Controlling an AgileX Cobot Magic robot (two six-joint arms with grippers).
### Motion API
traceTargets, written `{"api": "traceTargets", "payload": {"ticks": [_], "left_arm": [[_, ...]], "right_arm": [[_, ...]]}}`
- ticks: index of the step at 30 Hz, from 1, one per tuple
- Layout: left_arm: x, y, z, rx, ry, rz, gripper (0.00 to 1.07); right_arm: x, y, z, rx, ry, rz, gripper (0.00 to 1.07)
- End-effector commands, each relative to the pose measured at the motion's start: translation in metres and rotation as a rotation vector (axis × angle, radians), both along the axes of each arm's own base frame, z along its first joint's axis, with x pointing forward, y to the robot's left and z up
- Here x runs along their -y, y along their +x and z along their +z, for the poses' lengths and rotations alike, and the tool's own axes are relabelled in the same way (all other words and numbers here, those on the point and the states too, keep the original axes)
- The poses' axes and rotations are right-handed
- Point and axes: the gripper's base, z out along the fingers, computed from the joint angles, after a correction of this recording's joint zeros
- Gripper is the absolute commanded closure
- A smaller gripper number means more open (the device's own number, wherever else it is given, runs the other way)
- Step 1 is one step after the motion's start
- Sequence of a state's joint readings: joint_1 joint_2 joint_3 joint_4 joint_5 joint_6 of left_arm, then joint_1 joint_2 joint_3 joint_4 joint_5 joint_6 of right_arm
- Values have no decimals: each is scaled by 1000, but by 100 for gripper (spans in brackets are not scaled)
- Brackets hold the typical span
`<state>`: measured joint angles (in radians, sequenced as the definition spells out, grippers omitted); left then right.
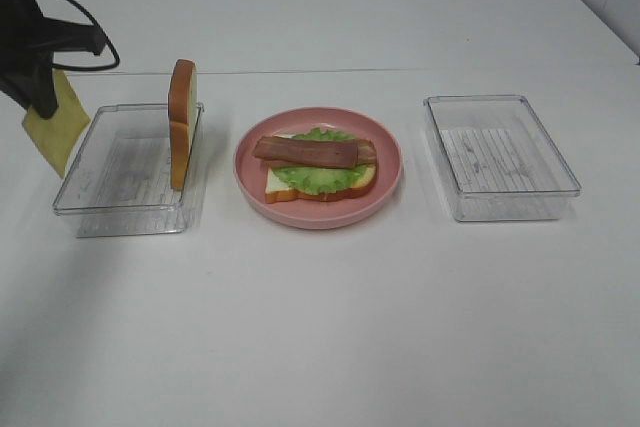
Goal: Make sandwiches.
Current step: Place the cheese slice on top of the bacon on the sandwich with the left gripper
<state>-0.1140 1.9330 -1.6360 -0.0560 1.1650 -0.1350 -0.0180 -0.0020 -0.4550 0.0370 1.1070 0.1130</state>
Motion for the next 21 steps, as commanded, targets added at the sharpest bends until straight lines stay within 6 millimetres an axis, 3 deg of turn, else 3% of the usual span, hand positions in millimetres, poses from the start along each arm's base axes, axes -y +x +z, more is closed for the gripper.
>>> {"api": "traceTargets", "payload": {"ticks": [1,3,4,6,9,12,14,16,17,18,19,21], "left_arm": [[0,-7,15,23,-11,10,107],[0,-18,43,92,-33,13,107],[0,-18,43,92,-33,13,107],[4,-33,74,172,-95,-5,107],[16,-39,92,218,-159,-82,107],[23,-39,97,233,-181,-114,107],[55,-37,113,292,-269,-226,107],[62,-34,116,303,-285,-247,107],[80,-29,117,309,-322,-295,107],[80,-29,117,309,-322,-295,107],[95,-22,113,297,-343,-327,107],[101,-19,110,283,-353,-340,107]], "right_arm": [[0,-3,0,41,-7,-1,15],[0,-3,0,41,-7,-1,15],[0,-3,0,41,-7,-1,15],[0,-3,0,41,-7,-1,15],[0,-3,0,41,-7,-1,15],[0,-3,0,41,-7,-1,15],[0,-3,0,41,-7,-1,15],[0,-3,0,41,-7,-1,15],[0,-3,0,41,-7,-1,15],[0,-3,0,41,-7,-1,15],[0,-3,0,41,-7,-1,15],[0,-3,0,41,-7,-1,15]]}}
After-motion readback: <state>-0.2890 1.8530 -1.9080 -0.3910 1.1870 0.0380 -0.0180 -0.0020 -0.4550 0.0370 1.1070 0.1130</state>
